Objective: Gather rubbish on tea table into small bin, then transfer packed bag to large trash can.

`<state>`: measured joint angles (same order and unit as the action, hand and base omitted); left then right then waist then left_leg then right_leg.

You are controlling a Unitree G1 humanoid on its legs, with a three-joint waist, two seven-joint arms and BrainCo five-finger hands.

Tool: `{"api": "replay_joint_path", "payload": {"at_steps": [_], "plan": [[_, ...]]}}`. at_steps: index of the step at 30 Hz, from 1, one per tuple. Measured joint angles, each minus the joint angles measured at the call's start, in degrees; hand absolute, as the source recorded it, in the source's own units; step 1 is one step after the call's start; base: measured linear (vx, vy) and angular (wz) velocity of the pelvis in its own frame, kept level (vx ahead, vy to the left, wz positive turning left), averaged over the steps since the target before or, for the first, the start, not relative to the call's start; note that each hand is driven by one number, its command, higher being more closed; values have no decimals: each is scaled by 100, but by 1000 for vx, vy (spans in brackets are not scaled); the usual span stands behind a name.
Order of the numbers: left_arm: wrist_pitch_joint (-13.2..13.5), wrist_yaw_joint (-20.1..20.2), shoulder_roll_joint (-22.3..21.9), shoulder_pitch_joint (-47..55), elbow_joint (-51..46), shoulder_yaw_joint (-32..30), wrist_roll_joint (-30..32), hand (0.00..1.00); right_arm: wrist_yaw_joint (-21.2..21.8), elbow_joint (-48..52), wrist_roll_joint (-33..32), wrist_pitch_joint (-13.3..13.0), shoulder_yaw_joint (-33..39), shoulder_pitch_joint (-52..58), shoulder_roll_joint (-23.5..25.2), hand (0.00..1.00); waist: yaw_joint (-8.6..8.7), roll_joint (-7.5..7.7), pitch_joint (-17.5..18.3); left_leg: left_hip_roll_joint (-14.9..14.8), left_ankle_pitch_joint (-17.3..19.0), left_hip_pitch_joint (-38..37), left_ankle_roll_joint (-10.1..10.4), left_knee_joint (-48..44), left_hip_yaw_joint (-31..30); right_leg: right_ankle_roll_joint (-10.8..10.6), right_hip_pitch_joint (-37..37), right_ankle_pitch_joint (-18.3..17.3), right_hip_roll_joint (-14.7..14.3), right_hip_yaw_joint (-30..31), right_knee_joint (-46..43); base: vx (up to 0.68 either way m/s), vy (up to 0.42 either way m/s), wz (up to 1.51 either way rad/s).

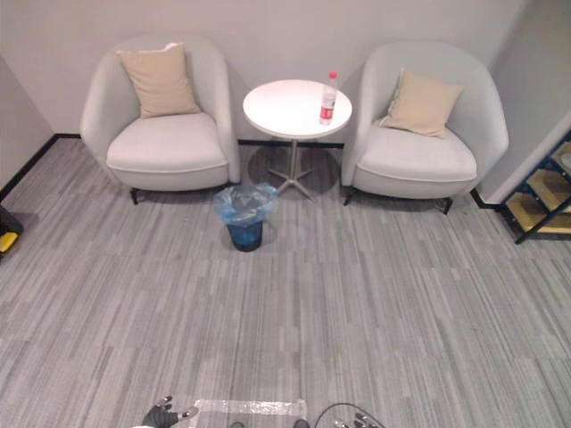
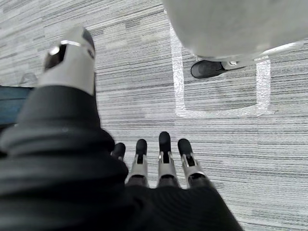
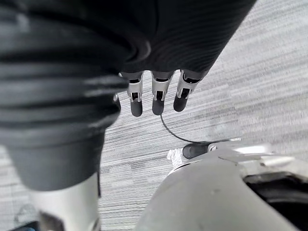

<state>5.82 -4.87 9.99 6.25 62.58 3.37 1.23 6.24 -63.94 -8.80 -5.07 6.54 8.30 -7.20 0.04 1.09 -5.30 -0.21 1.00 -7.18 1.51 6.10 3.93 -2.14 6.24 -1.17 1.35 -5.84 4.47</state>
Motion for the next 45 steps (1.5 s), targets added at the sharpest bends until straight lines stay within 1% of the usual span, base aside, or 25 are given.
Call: {"api": "replay_joint_path", "payload": {"at_steps": [13, 19, 24, 27, 32, 33, 34, 35, 36, 37, 38, 39, 40, 41, 42, 43, 44, 45], "plan": [[1, -18, 3, -6, -1, -2, 91, 0, -2, 0, 48, 10, -2, -49, 2, 0, 6, 10, -32, 0, 6, -27, 0, 16, 116, -47, -31, 10, -1, 116, 60, -42, -16, -5], [1, -15, 14, -13, -2, -1, 96, 0, 14, 1, 36, 44, -1, -88, 1, 0, 2, 16, -58, -17, 73, 20, 5, 14, 306, -4, -138, 58, -24, 302, 55, 13, -18, -16], [-5, -9, 23, -45, 1, -1, 66, 0, 31, 7, -95, 42, 3, -147, 7, 0, 9, 13, -66, -16, 150, 94, 6, -19, 506, -21, -276, 76, -34, 493, 54, 47, -12, -21], [-5, -14, 24, -96, 1, -1, -86, 0, 37, 7, -129, 42, 5, -206, 10, 0, -1, 27, -86, -25, 163, 107, 18, -21, 638, -57, -330, 99, -39, 534, 53, 28, -22, -16], [-2, -13, -2, -207, -6, 5, -167, 0, 67, 65, -268, 27, 7, -260, 12, 0, 9, -12, -111, -50, 174, 105, 35, -25, 653, -59, -334, 100, -38, 346, 46, -6, -43, 0], [0, -9, -21, -269, -10, 7, -210, 0, 80, 107, -325, 26, 9, -259, 8, 0, 13, -28, -164, -83, 237, 126, 70, -112, 650, -68, -346, 70, -47, 254, -34, -29, -48, 7], [2, -1, -25, -321, -16, 7, -256, 0, 93, 156, -368, 23, 10, -255, 10, 0, 15, -20, -239, -108, 343, 158, 80, -279, 656, -46, -335, -12, -45, 171, -125, -41, -56, 8], [2, 2, -27, -368, -20, 2, -260, 0, 101, 192, -382, 10, 18, -246, 24, 0, 18, -19, -287, -160, 569, 312, 105, -696, 654, 50, -389, -157, -35, 40, -341, -26, -64, 5], [2, 6, -41, -391, -39, 1, -259, 0, 120, 233, -443, -8, 18, -219, 19, 0, 22, -38, -295, -256, 836, 505, 153, -1201, 653, 79, -453, -314, -54, -36, -594, -22, -74, 4], [2, 6, -59, -392, -70, -3, -258, 0, 125, 257, -487, -18, 18, -195, 10, 0, 24, -52, -299, -335, 1000, 614, 204, -1520, 659, 111, -477, -431, -86, -65, -735, -19, -86, 1], [3, 6, -78, -387, -130, -2, -257, 0, 120, 306, -488, -24, 13, -162, 6, 0, 24, -117, -317, -475, 1211, 825, 334, -2023, 716, 174, -527, -607, -127, -141, -884, -11, -86, 10], [5, 10, -86, -435, -153, -11, -262, 0, 108, 329, -494, -31, 12, -153, 34, 0, 28, -33, -322, -577, 1262, 1049, 411, -2602, 785, 240, -533, -711, -129, -172, -938, -18, -101, 13], [5, 13, -85, -456, -188, -11, -264, 0, 106, 326, -495, -31, 11, -153, 39, 0, 27, -33, -343, -626, 1260, 1178, 413, -2935, 836, 267, -521, -739, -134, -180, -963, 30, -124, 6], [14, 11, -159, -463, -367, -23, -291, 0, 108, 319, -498, -19, 0, -137, -3, 0, -8, -106, -409, -884, 1201, 1602, 485, -4022, 985, 321, -472, -867, -188, -139, -1112, 64, -109, -12], [23, 9, -218, -483, -406, -49, -381, 0, 91, 322, -511, -9, 4, -157, -54, 0, -40, -139, -485, -1038, 1051, 1928, 462, -4867, 979, 405, -341, -997, -214, -50, -1229, 92, -78, -16], [34, 9, -271, -491, -405, -91, -400, 0, 75, 319, -516, -2, 6, -188, -72, 0, -36, -145, -501, -1028, 1145, 2064, 424, -5082, 943, 434, -265, -1025, -203, 0, -1236, 165, -15, -22], [60, 13, -368, -507, -415, -176, -492, 0, 42, 286, -535, 3, 12, -217, -96, 0, -38, -169, -511, -973, 1347, 2176, 372, -5069, 955, 495, -201, -1040, -124, 87, -1228, 246, 32, -31], [77, 8, -455, -505, -460, -197, -557, 0, 34, 227, -540, 3, 18, -261, -121, 0, -38, -192, -517, -829, 1409, 2337, 370, -4798, 979, 492, -154, -1069, -19, 192, -1185, 279, 49, -38]]}}
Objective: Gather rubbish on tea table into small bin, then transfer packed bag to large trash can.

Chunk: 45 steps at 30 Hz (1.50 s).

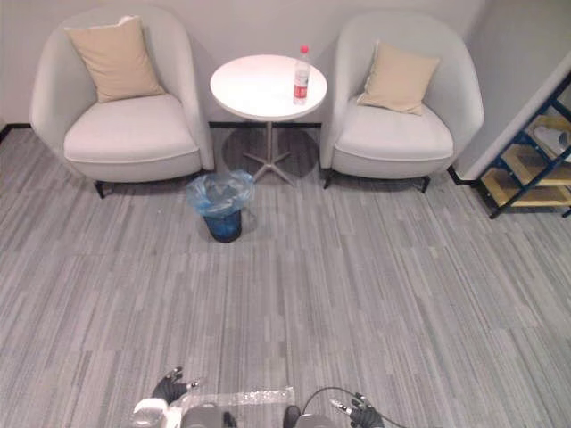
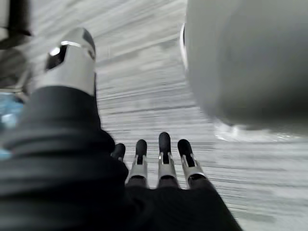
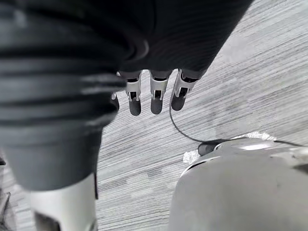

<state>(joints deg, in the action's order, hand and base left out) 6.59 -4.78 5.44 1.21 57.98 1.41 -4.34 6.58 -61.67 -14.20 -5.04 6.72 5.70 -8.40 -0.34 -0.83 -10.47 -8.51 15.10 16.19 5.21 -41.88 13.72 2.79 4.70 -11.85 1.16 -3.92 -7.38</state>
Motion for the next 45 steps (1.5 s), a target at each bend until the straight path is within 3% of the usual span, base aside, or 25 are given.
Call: {"api": "replay_joint_path", "payload": {"at_steps": [2, 5, 6, 8, 10, 11, 12, 14, 16, 19, 20, 21, 22, 23, 24, 27, 30, 31, 33, 36, 38, 39, 40, 42, 45], "plan": [[42, 3, -6, 0, -19, 3, -58, 0, -14, -30, -1, 8, -3, -26, -18, 0, -15, -4, -10, 230, -57, 133, -64, 691, -10, -44, 101, -28, 147, 140, 134, 232, 75, -38], [46, -11, -84, 15, -58, 8, -130, 0, -26, -38, 8, -6, -4, -106, -70, 0, -91, -94, 4, 551, -768, 136, -9, 2565, -140, -261, 265, -166, 295, 418, 373, 347, 178, -67], [52, -6, -109, 19, -57, -30, -163, 0, -44, -58, 16, -14, -15, -122, -71, 0, -203, -99, 34, 572, -1232, 160, -316, 2562, -328, -369, 296, -366, 305, 626, 281, 420, 280, -73], [43, -5, -21, -7, -96, -29, -146, 0, -31, -40, 66, -29, -13, -162, 118, 0, -211, 117, 83, 726, -851, 191, -440, 2263, -229, -490, 209, -525, 469, 726, -185, 518, 262, -45], [43, -4, 46, -24, -34, -27, -147, 0, 11, -43, 92, -42, -3, -229, 237, 0, -229, 256, 139, 801, -567, -71, -593, 2235, -8, -743, -564, -480, 565, 836, -2005, 601, 225, -30], [32, -4, 54, -25, 11, -19, -150, 0, 17, -37, 101, -43, -3, -238, 238, 0, -206, 266, 140, 829, -479, -215, -618, 2274, 40, -1003, -782, -373, 616, 825, -2559, 396, 150, -27], [10, -11, 58, -2, 37, 21, -152, 0, 32, -23, 160, -66, 1, -266, 238, 0, -204, 254, 128, 875, -316, -534, -656, 2331, 82, -1429, -1092, -219, 687, 784, -3501, 494, 138, -16], [-2, -8, 92, -9, 164, 230, -148, 0, 56, -8, 303, -96, 41, -345, 236, 0, -188, 210, 101, 970, -266, -1237, -703, 2637, 37, -1128, -1383, -379, 802, 401, -4553, 537, 108, -5], [-3, -5, 56, -23, 213, 423, -144, 0, 98, 107, 320, -123, 2, -393, 223, 0, -165, 15, 58, 844, -266, -1944, -703, 3092, -17, -602, -1649, -671, 815, -508, -4318, 451, 30, 6], [-21, -3, 39, -56, 232, 418, -139, 0, 128, 201, 424, -133, -12, -477, 211, 0, -130, -69, 2, 659, -266, -2223, -703, 3129, -91, -497, -2170, -709, 652, -817, -3352, 400, -68, 13], [-27, -3, 35, -54, 231, 420, -138, 0, 131, 273, 420, -158, -12, -493, 208, 0, -65, -104, -20, 554, -266, -2323, -703, 3139, -195, -491, -2323, -587, 515, -773, -2807, 444, -170, 35], [-31, -2, 31, 9, 240, 421, -139, 0, 143, 343, 421, -159, -17, -502, 222, 0, 7, -121, -39, 478, -251, -2481, -674, 3161, -296, -521, -2388, -130, 341, -661, -1971, 556, -224, 43], [-30, -3, 48, 51, 238, 420, -138, 0, 142, 330, 421, -145, -21, -453, 251, 0, 35, -24, 1, 553, -187, -2578, -550, 3154, -362, -386, -2313, 655, 302, -524, -1236, 476, -197, 47], [-16, 7, 120, 61, 245, 399, -121, 0, 141, 324, 407, -144, -14, -357, 313, 0, 35, 202, 69, 637, -47, -2734, -323, 3120, -505, -134, -2338, 1337, 365, -385, -980, 595, -268, 17], [-26, -18, -49, -1, 364, 263, -112, 0, 127, 292, 422, -122, -12, -461, 201, 0, -14, -104, 101, 358, 75, -2834, -146, 3042, -663, -74, -2373, 1022, 195, -531, -1389, 474, -228, 10], [-13, -5, -376, -150, 400, 221, -7, 0, 125, 246, 407, -114, 86, -476, 106, 0, 56, -391, 125, 80, -114, -2450, 169, 2205, -878, -6, -2088, 587, 37, -786, -1234, 462, -247, 27], [-10, 3, -463, -230, 384, 148, 35, 0, 117, 144, 403, -55, 97, -466, 138, 0, 15, -314, -8, -164, -560, -1661, 630, 32, -1046, 101, -1302, 453, -58, -864, -750, 377, -169, 21], [26, 0, -466, -228, 270, 43, 34, 0, 102, 137, 393, -15, 96, -459, 149, 0, -6, -344, -76, -259, -255, -1333, 457, -780, -924, 161, -870, 364, -74, -874, -548, 282, -83, 13], [41, -11, -454, -219, 166, -42, 5, 0, 55, 92, 290, 19, 102, -422, 173, 0, -25, -275, -123, -289, -28, -818, 179, -1076, -680, 173, -436, 249, -60, -920, -317, 231, -53, 8], [53, -12, -439, -230, -1, -31, -71, 0, -10, 92, 280, 54, 123, -404, 183, 0, -102, -268, -138, -29, 38, -126, 72, 206, -452, -21, -62, 151, 54, -908, -73, 262, 40, 0], [56, -10, -449, -232, -22, -18, -91, 0, -23, 91, 282, 50, 161, -382, 178, 0, -178, -254, -142, 337, -327, -141, 65, 1864, -496, -183, 139, 47, 182, -869, 38, 322, 124, -11], [64, -11, -447, -220, -30, -18, -95, 0, -35, 62, 287, 45, 155, -337, 164, 0, -259, -275, -132, 448, -1006, -223, -26, 2544, -554, -296, 227, -28, 189, -766, 107, 347, 176, -35], [64, -18, -411, -223, -29, -34, -100, 0, -43, 17, 292, 45, 128, -358, 163, 0, -335, -220, -126, 517, -1206, -295, -237, 2585, -531, -379, 297, -75, 207, -629, 155, 372, 169, -35], [52, -21, -228, -241, -5, -33, -101, 0, -37, -36, 308, 41, -20, -472, 295, 0, -306, -3, -54, 640, -842, -160, -421, 2136, -428, -523, 344, -158, 388, -448, 119, 512, 159, -22], [37, -23, -129, -238, 115, -29, -91, 0, -12, -45, 534, 40, -35, -487, 338, 0, -332, 67, -31, 623, -356, -373, -526, 1803, -228, -707, 62, -275, 494, -49, -992, 464, 200, -31]]}}
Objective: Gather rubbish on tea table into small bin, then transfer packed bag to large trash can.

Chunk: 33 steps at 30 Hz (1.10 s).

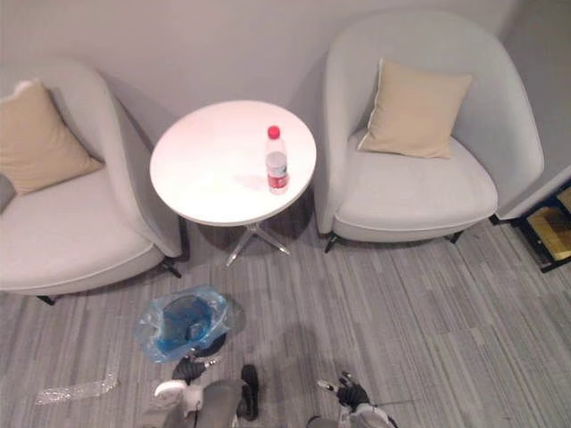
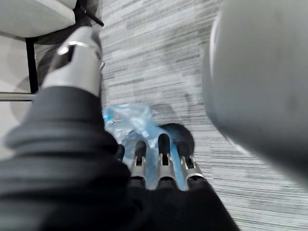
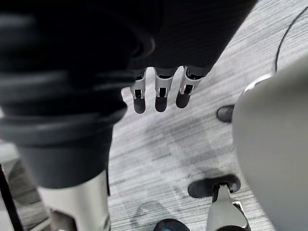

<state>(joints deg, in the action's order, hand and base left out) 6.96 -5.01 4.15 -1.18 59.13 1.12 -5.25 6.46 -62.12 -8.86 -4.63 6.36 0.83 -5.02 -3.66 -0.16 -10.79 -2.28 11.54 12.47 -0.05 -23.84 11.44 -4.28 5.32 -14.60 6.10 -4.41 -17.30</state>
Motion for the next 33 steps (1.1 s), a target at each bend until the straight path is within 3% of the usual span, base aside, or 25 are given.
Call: {"api": "replay_joint_path", "payload": {"at_steps": [3, 4, 7, 9, 11, 12, 13, 15, 17, 19, 20, 21, 24, 26, 28, 31, 33], "plan": [[-33, 14, 106, 26, 174, 81, 66, 0, 38, 7, 118, -14, 21, -16, 6, 0, 24, 73, 35, 196, 213, -688, -112, 401, 66, -431, -805, -73, 300, 115, -2144, 322, 122, -11], [-78, 15, 153, 42, 261, 246, 68, 0, 55, 3, 203, -12, 19, -5, -17, 0, 59, 54, 42, 233, 229, -1066, -129, 611, 29, -263, -992, -329, 434, -162, -2601, 372, 63, 11], [-113, 17, 160, 139, 264, 317, 70, 0, 115, 18, 224, -9, 16, 5, -52, 0, 81, -27, 122, 135, 228, -1458, -128, 868, -106, -25, -1395, -537, 404, -592, -2281, 355, 4, 22], [-117, 17, 143, 141, 265, 323, 69, 0, 146, 81, 217, -17, 18, -5, -58, 0, 107, -70, 101, -17, 228, -1648, -128, 961, -256, -24, -1681, -533, 223, -515, -1828, 373, -139, 36], [-114, 14, 130, 165, 267, 320, 68, 0, 148, 171, 212, -22, 18, -15, -71, 0, 176, -107, 90, -208, 235, -1830, -112, 987, -456, -47, -1888, -204, -71, -109, -1041, 338, -188, 46], [-110, 15, 162, 213, 266, 315, 72, 0, 148, 165, 215, -16, 5, 21, -53, 0, 179, -28, 147, -213, 269, -1898, -26, 968, -526, -15, -1894, 330, -138, 118, -451, 367, -242, 51], [-117, 16, 223, 207, 307, 274, 119, 0, 152, 156, 178, -14, 35, 85, -7, 0, 188, 131, 215, -151, 439, -2003, 277, 945, -690, 147, -1942, 1048, -80, 265, -237, 435, -291, 43], [-111, 4, -33, 207, 397, 201, 139, 0, 144, 118, 211, -8, 16, 38, -206, 0, 202, -272, 328, -452, 489, -2048, 466, 921, -879, 244, -1917, 922, -275, 16, -499, 302, -200, 36], [-109, 14, -167, 171, 417, 206, 183, 0, 153, 86, 196, -8, 45, 26, -300, 0, 255, -455, 327, -596, 422, -2034, 581, 762, -1059, 364, -1696, 699, -337, -221, -372, 292, -215, 49], [-112, 18, -198, 137, 436, 204, 196, 0, 138, 57, 186, 6, 46, 31, -356, 0, 303, -492, 302, -694, 265, -1753, 842, 90, -1097, 419, -1371, 660, -374, -402, -181, 263, -232, 46], [-111, 17, -194, 103, 416, 202, 251, 0, 135, 16, 182, 21, 40, 34, -348, 0, 300, -431, 256, -718, 73, -1548, 995, -435, -1043, 448, -1161, 641, -362, -439, -32, 165, -147, 30], [-108, 16, -165, 78, 369, 205, 292, 0, 127, -2, 135, 56, 39, 40, -303, 0, 287, -364, 207, -744, -145, -1331, 1023, -992, -936, 487, -941, 618, -293, -459, 123, 141, -117, 18], [-103, 23, -168, 65, 320, 221, 310, 0, 73, -11, 62, 74, 140, 51, -264, 0, 311, -323, 180, -807, 427, -967, 785, -1013, -407, 494, -653, 611, -193, -521, 397, 96, -29, 15], [-105, 22, -146, 29, 255, 227, 365, 0, 16, -7, -17, 75, 243, 71, -215, 0, 309, -265, 129, -636, 473, -819, 750, -439, -320, 439, -521, 610, -82, -574, 480, 64, 68, 18], [-104, 34, -163, 51, 241, 295, 413, 0, 0, 34, -15, 57, 237, 92, -257, 0, 291, -391, 123, -482, -226, -787, 572, 716, -414, 221, -440, 526, -148, -542, 477, 58, 147, 2], [-107, 20, 16, 52, 263, 332, 522, 0, -14, 42, -9, 47, 51, 106, -99, 0, 247, -119, 202, -229, -263, -933, 480, 973, -347, 56, -397, 552, 27, -345, 654, 93, 119, -5], [-110, 19, 84, 57, 336, 337, 524, 0, -17, 62, 7, 52, -36, 129, -70, 0, 223, -34, 249, -114, -300, -988, 420, 1110, -299, 9, -398, 582, 111, -309, 717, 135, 123, -4]]}}
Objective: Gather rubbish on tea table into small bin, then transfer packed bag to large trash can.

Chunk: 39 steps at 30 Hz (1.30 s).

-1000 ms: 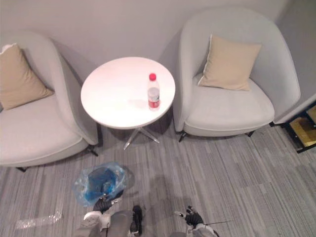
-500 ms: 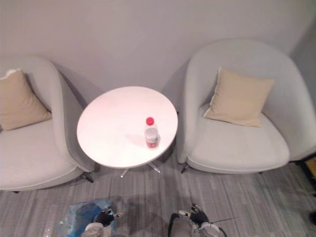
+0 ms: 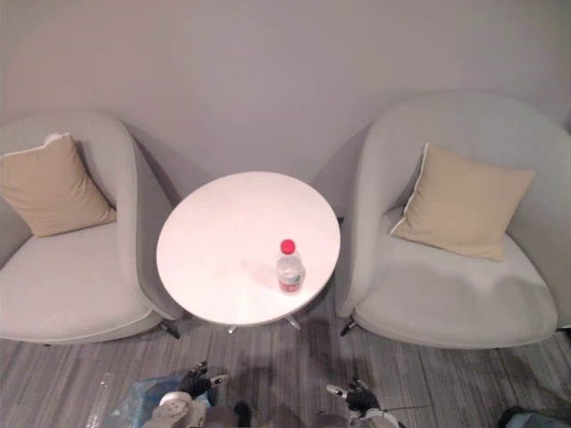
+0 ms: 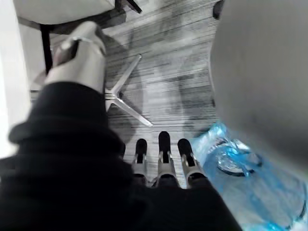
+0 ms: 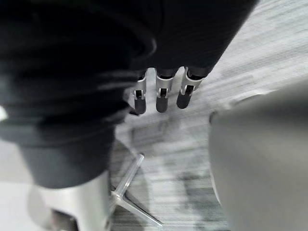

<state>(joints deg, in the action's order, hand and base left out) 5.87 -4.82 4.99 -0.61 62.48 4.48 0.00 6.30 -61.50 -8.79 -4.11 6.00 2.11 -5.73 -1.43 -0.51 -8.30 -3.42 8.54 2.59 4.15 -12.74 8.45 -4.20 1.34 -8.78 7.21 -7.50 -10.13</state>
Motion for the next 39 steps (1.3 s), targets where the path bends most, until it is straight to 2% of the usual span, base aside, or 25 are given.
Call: {"api": "replay_joint_path", "payload": {"at_steps": [5, 10, 13, 15, 22, 30, 39], "plan": [[-4, -5, 57, 46, 15, 131, 124, 0, -31, 938, 215, 45, -405, 284, -4, 0, -6, -12, 32, 195, -65, -378, -94, 413, 9, -53, 231, -28, 97, 23, 182, 118, 61, 2], [0, -30, 48, 64, -11, 259, 230, 0, -207, 2917, 426, 196, -619, 687, -152, 0, -2, -2, 105, 145, -68, -395, -96, 472, -36, -40, 282, -34, 20, 63, 274, 76, -31, -2], [9, -37, 59, 85, -15, 384, 282, 0, -299, 3704, 655, 369, -635, 842, -173, 0, -3, 74, 193, 102, -70, -488, -94, 543, -38, -20, 400, -22, -35, 117, 414, 66, -39, -6], [9, -28, 77, 130, -14, 395, 338, 0, -293, 3959, 897, 576, -680, 930, -157, 0, -3, 140, 259, 100, -102, -573, -108, 634, -42, -11, 476, -15, -49, 140, 498, 37, -40, -8], [52, 25, 94, 139, -16, 448, 451, 0, -229, 4319, 1347, 858, -904, 1023, -170, 0, -3, 183, 302, 121, -186, -571, -162, 769, -141, 41, 519, 85, -57, 128, 661, -1, -4, 2], [111, 51, 127, 147, -115, 561, 451, 0, -309, 4440, 1561, 840, -1195, 565, -187, 0, -45, 217, 280, 177, -432, -459, -180, 1000, -436, 45, 459, 186, -44, -77, 734, -55, -9, 16], [117, 47, 145, 153, -253, 559, 442, 0, -698, 4175, 1554, 642, -1342, -15, -162, 0, -102, 211, 138, 220, -834, -456, -123, 1530, -642, -8, 261, 260, -31, -165, 732, -94, 0, 10]]}}
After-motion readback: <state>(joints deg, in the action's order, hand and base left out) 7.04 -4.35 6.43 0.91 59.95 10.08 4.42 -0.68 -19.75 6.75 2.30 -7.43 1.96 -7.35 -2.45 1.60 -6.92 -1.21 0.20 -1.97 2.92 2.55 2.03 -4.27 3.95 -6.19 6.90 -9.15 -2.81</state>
